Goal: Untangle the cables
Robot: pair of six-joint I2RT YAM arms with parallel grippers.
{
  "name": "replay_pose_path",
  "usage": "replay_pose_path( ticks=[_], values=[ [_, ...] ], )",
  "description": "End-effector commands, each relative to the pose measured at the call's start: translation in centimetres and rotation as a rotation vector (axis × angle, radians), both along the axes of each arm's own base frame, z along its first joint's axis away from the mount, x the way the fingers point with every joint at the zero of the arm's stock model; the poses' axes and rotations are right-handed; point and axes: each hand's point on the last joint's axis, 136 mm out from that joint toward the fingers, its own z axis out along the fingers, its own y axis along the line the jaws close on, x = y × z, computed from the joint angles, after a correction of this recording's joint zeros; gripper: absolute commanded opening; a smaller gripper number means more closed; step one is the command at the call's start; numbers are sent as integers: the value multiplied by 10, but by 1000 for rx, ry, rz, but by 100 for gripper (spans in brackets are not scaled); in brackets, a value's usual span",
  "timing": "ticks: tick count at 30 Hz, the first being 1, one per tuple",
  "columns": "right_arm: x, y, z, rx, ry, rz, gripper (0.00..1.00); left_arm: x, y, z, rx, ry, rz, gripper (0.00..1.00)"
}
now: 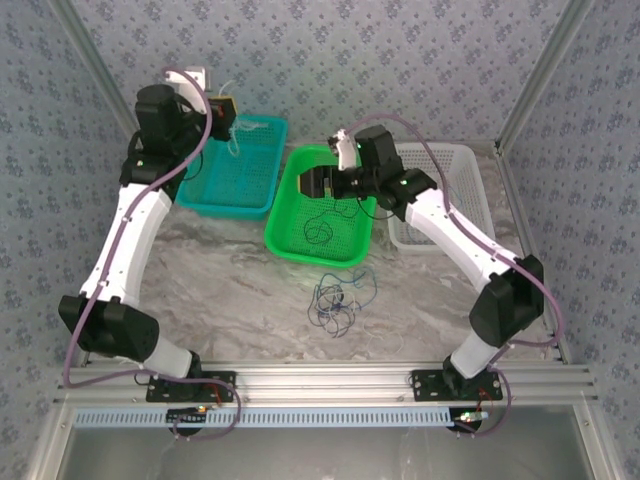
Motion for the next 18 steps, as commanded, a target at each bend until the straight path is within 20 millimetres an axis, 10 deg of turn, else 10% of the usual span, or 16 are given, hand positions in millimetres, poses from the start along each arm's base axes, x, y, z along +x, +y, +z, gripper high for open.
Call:
replay_pose_path(
  ticks=[1, 12, 16, 18],
  values=[
    [-9, -13, -8, -30, 11, -17, 75, 17, 15, -18, 20, 46, 23, 0],
    [-44, -53, -64, -185, 114, -93, 68, 65, 58, -206, 4, 464, 134, 2],
    [-60, -74, -80, -243, 137, -133, 66, 56, 55, -235, -27, 525, 125, 5],
    [-74, -84, -98, -276, 168, -129, 66, 52, 57, -241, -36, 540, 142, 22]
  ],
)
